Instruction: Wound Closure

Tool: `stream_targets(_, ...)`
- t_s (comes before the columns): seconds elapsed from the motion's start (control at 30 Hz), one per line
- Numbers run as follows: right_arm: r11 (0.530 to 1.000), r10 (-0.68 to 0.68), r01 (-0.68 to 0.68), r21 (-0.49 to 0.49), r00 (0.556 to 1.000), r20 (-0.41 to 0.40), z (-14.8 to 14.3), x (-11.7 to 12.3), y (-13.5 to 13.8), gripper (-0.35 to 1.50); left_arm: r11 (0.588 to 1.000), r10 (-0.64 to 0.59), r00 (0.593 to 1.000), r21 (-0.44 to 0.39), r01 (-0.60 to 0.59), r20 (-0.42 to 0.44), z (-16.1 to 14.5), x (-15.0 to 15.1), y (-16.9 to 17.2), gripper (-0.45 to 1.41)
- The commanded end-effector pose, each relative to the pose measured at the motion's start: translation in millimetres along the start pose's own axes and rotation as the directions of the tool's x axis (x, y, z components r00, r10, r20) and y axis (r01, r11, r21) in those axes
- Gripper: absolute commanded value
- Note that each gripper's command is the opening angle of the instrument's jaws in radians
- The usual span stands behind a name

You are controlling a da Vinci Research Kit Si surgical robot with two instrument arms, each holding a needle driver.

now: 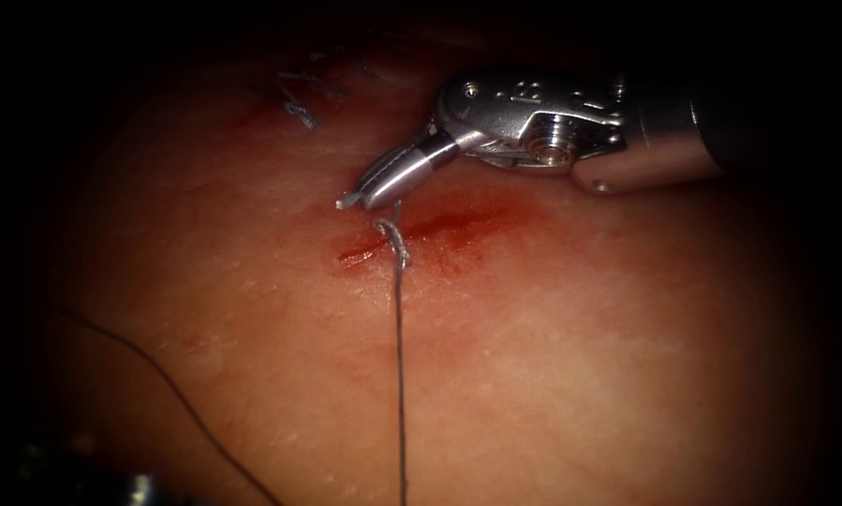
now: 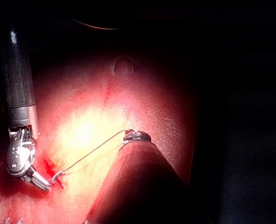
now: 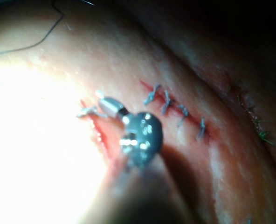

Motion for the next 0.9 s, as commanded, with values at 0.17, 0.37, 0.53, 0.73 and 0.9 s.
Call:
stream_targets(0.17, 0.997, 0.004, -0.002, -0.081, 1.000, 0.025, -0.4, -1.3, 2.4, -0.35, 1.000, 0.010, 1.000, -0.006, -0.010, -0.003, 0.7, -0.5, 2.0, -0.45)
stream_targets(0.37, 0.990, -0.008, 0.011, -0.138, 1.000, 0.023, -0.6, -1.4, 3.4, -0.35, 0.999, 0.039, 0.999, -0.024, -0.040, -0.015, 2.4, -1.3, 4.3, -0.45)
stream_targets(0.53, 0.989, -0.011, 0.015, -0.149, 1.000, 0.024, -0.7, -1.5, 3.6, -0.35, 0.999, 0.038, 0.999, -0.028, -0.039, -0.016, 3.2, -1.5, 5.2, -0.45)
stream_targets(0.73, 0.988, -0.034, 0.038, -0.150, 0.999, 0.027, -0.6, -1.4, 3.7, -0.35, 0.998, 0.044, 0.999, -0.038, -0.044, -0.021, 4.1, -2.0, 7.2, -0.45)
stream_targets(0.9, 0.987, -0.051, 0.055, -0.154, 0.998, 0.033, -0.7, -1.5, 4.0, -0.35, 0.998, 0.044, 0.999, -0.052, -0.045, -0.026, 5.0, -2.6, 8.9, -0.45)
